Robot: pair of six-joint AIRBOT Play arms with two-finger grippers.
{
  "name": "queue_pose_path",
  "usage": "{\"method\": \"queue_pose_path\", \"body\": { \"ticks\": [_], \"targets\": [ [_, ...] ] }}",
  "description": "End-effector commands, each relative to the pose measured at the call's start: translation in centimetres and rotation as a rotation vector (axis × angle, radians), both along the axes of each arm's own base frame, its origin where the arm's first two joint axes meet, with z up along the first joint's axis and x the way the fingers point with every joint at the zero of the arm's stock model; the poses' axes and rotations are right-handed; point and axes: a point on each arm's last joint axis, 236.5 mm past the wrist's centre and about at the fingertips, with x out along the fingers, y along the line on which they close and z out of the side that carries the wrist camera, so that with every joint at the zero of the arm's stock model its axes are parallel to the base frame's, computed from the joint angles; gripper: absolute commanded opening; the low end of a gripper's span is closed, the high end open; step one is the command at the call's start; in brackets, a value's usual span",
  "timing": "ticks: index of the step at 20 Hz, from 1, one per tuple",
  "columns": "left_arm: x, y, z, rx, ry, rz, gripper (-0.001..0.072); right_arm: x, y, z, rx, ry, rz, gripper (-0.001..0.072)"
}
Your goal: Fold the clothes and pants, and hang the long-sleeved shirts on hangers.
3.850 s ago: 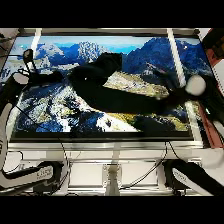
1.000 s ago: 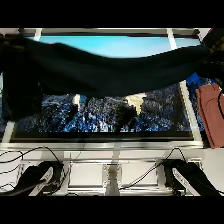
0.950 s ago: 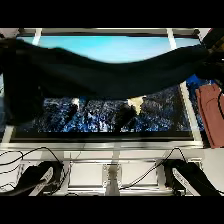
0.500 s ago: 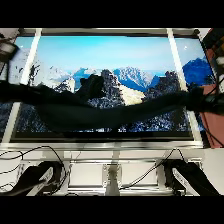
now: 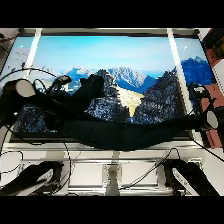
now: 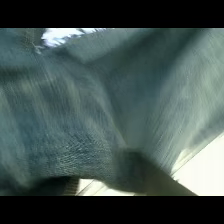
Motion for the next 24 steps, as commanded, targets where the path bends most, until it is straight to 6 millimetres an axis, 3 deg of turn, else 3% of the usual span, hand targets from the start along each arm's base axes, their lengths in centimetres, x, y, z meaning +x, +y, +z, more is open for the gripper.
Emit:
{"method": "queue_pose_path", "body": {
  "ticks": [1,2,3,5,8,9,10,13,15,17,19,21,23,24],
  "targets": [
    [0.9,-1.6,-1.2,-0.019,-0.010,0.006,0.0701,4.1,0.7,0.6,0.013,-0.165,0.066,0.0359],
    [1.6,-1.6,-1.0,-0.025,-0.029,0.034,0.0700,5.5,1.1,1.2,0.020,-0.227,0.093,0.0509],
    [2.3,-1.3,-0.8,-0.022,-0.050,0.065,0.0694,6.9,1.5,1.8,0.028,-0.288,0.117,0.0529],
    [3.9,0.5,0.1,0.025,-0.095,0.147,0.0694,9.7,2.5,3.4,0.071,-0.442,0.114,0.0528],
    [6.4,5.9,3.5,0.137,-0.243,0.307,0.0688,12.1,3.6,5.3,0.145,-0.597,0.073,0.0527],
    [6.7,7.6,4.9,0.145,-0.297,0.357,0.0627,12.5,3.8,5.6,0.160,-0.624,0.066,0.0527],
    [6.6,9.5,6.3,0.156,-0.345,0.411,0.0543,12.7,4.0,5.9,0.166,-0.640,0.067,0.0527],
    [4.6,15.1,9.1,0.170,-0.435,0.604,0.0537,13.2,4.3,6.3,0.175,-0.665,0.079,0.0527],
    [1.9,17.8,7.6,0.167,-0.422,0.753,0.0537,13.4,4.6,6.4,0.189,-0.674,0.083,0.0526],
    [-0.9,19.4,3.3,0.179,-0.357,0.879,0.0539,13.7,4.9,6.2,0.202,-0.676,0.086,0.0526],
    [-3.0,18.7,-1.5,0.125,-0.238,0.963,0.0547,13.9,5.0,5.8,0.205,-0.666,0.087,0.0527],
    [-3.9,17.2,-4.9,0.036,-0.131,1.021,0.0580,14.1,5.2,5.3,0.209,-0.652,0.086,0.0526],
    [-3.4,17.5,-6.5,0.006,-0.090,1.072,0.0659,14.3,5.4,4.9,0.218,-0.642,0.084,0.0526],
    [-3.0,18.0,-6.9,0.004,-0.086,1.095,0.0660,14.3,5.5,4.7,0.223,-0.638,0.083,0.0526]
  ]
}}
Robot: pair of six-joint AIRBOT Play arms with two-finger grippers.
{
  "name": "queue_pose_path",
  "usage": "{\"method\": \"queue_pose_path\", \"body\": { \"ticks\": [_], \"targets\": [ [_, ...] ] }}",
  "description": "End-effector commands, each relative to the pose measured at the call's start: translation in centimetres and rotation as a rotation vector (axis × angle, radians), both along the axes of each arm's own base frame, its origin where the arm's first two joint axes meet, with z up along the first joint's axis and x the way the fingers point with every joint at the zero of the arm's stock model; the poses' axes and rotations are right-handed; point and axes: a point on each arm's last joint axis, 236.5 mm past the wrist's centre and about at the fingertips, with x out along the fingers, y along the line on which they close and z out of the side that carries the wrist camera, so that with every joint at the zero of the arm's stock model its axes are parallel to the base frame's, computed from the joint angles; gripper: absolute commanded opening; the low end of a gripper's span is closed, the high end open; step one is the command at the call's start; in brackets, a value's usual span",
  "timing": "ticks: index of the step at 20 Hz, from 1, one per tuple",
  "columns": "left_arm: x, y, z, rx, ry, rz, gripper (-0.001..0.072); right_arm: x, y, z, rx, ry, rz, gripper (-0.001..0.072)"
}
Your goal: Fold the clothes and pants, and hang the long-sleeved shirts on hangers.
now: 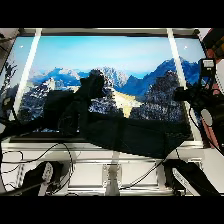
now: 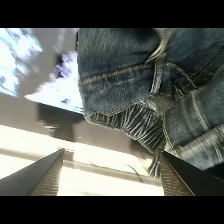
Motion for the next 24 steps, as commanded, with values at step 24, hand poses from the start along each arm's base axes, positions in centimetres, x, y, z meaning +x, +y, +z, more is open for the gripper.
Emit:
{"method": "queue_pose_path", "body": {
  "ticks": [24],
  "targets": [
    [5.2,3.3,-5.2,-0.152,0.034,0.025,0.0656,1.6,3.5,-5.9,0.147,0.151,0.017,0.0520]
  ]
}}
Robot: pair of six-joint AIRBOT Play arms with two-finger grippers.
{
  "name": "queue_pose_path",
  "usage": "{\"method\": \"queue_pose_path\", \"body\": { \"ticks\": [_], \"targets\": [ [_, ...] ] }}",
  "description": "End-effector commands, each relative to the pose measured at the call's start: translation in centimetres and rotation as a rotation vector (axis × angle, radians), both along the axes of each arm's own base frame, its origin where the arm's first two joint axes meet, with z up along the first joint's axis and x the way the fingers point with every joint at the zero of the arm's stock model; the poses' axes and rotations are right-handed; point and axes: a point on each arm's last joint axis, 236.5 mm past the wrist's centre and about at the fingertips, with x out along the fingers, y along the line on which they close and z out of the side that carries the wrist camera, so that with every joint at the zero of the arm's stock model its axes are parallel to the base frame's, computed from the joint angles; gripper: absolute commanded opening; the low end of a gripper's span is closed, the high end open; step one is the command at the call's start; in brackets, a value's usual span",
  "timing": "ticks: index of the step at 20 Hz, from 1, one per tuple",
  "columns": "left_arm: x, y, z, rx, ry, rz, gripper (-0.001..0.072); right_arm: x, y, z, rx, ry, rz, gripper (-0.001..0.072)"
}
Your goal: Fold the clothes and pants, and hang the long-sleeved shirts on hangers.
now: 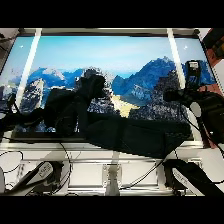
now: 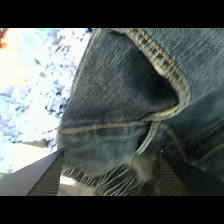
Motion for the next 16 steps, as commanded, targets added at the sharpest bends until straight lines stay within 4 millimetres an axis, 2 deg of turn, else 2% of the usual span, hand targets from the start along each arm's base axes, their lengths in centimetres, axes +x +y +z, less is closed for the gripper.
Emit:
{"method": "queue_pose_path", "body": {
  "ticks": [1,5,9,12,13,16],
  "targets": [
    [-1.5,1.7,-0.6,0.095,0.064,-0.064,0.0655,0.3,1.3,-1.2,0.063,0.027,0.002,0.0519],
    [-1.8,2.1,-2.0,0.100,0.101,-0.070,0.0656,1.4,4.0,-2.4,0.195,0.037,0.010,0.0505],
    [-0.1,1.8,-4.1,0.032,0.087,-0.017,0.0653,2.2,6.1,-5.2,0.303,0.097,-0.011,0.0505],
    [1.2,0.5,-4.8,-0.038,0.048,-0.028,0.0636,3.7,8.3,-6.1,0.409,0.089,-0.008,0.0478],
    [1.5,0.2,-4.9,-0.057,0.038,-0.030,0.0592,4.0,9.3,-6.5,0.457,0.094,-0.004,0.0478],
    [1.7,0.0,-5.1,-0.070,0.035,-0.026,0.0355,4.5,13.0,-7.7,0.610,0.147,0.031,0.0479]
  ]
}}
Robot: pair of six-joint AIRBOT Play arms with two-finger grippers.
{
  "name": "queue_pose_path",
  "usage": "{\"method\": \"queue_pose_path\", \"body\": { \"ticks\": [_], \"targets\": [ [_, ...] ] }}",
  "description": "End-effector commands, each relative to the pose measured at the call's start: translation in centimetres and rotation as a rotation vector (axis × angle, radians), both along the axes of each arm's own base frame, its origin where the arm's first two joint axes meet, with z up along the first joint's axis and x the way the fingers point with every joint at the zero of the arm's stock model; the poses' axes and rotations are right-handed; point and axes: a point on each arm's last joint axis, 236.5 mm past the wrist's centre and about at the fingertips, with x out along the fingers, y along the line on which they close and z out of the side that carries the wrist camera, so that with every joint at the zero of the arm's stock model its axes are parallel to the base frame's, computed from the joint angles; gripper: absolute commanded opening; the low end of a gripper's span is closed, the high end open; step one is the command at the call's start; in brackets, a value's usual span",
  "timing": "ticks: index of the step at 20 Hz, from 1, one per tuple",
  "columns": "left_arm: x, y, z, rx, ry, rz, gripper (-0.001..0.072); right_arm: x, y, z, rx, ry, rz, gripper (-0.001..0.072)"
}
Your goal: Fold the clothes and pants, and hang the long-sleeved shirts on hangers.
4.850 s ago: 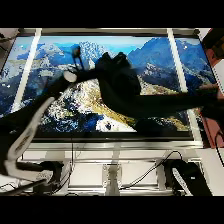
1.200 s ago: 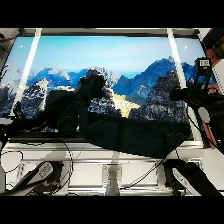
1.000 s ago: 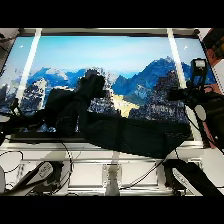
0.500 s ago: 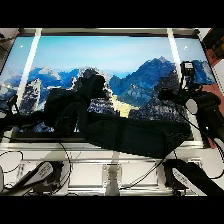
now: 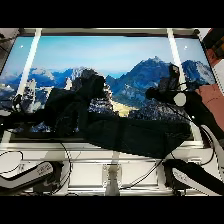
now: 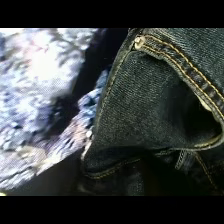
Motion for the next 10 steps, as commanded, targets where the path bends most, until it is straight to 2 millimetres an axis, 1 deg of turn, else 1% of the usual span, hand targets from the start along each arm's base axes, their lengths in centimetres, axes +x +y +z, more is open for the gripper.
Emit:
{"method": "queue_pose_path", "body": {
  "ticks": [1,2,3,5,6,7,10],
  "targets": [
    [0.6,-0.4,-0.2,-0.028,-0.019,0.001,0.0255,1.3,4.7,-0.3,0.194,0.016,0.044,0.0478],
    [0.8,-0.4,0.1,-0.028,-0.024,-0.002,0.0093,1.9,6.2,0.1,0.221,0.005,0.078,0.0478],
    [1.2,-0.3,0.5,-0.028,-0.032,-0.012,0.0046,2.8,7.4,0.5,0.232,-0.008,0.108,0.0478],
    [2.3,-0.1,2.2,-0.031,-0.056,-0.040,0.0045,4.6,9.6,0.7,0.228,-0.016,0.162,0.0478],
    [3.0,0.1,3.6,-0.032,-0.076,-0.067,0.0046,5.1,10.6,0.3,0.231,0.008,0.190,0.0478],
    [3.8,0.3,5.1,-0.024,-0.101,-0.099,0.0045,5.4,11.6,-0.6,0.234,0.051,0.224,0.0479],
    [6.2,1.1,10.2,0.019,-0.198,-0.146,0.0045,4.7,14.0,-3.8,0.258,0.222,0.323,0.0480]
  ]
}}
